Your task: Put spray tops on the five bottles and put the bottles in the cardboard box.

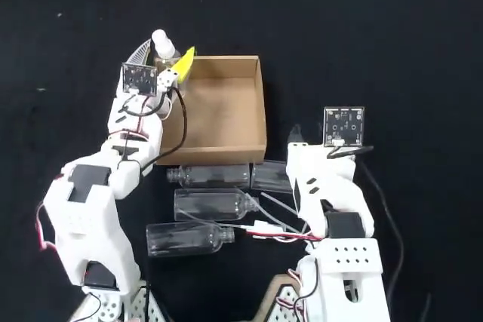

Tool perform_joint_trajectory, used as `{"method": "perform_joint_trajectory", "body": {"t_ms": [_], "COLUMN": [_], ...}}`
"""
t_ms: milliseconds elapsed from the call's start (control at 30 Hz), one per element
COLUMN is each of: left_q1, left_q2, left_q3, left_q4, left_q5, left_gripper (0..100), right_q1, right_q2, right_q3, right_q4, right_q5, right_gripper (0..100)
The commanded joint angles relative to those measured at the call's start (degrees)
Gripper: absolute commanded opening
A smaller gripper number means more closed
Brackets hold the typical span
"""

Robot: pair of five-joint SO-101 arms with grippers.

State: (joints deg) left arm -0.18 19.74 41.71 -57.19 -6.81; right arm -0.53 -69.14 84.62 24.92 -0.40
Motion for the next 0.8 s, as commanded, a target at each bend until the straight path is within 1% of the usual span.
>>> {"method": "perform_joint_trajectory", "body": {"t_ms": [0,200,433,767], "left_q1": [-0.3,0.1,-1.1,-1.1], "left_q2": [-4.7,-8.5,-16.1,-31.6], "left_q3": [0.0,5.3,11.9,24.7], "left_q4": [0.9,0.9,0.9,1.0], "left_q5": [0.1,0.0,0.0,0.0], "left_gripper": [19,19,19,19], "right_q1": [0.9,0.9,0.9,0.9], "right_q2": [-1.1,-1.1,-1.1,-1.1], "right_q3": [-0.4,-0.5,-0.5,-0.5], "right_q4": [-1.4,-1.4,-1.4,-1.4], "right_q5": [0.4,0.4,0.4,0.4], "right_gripper": [12.7,12.7,12.7,12.7]}}
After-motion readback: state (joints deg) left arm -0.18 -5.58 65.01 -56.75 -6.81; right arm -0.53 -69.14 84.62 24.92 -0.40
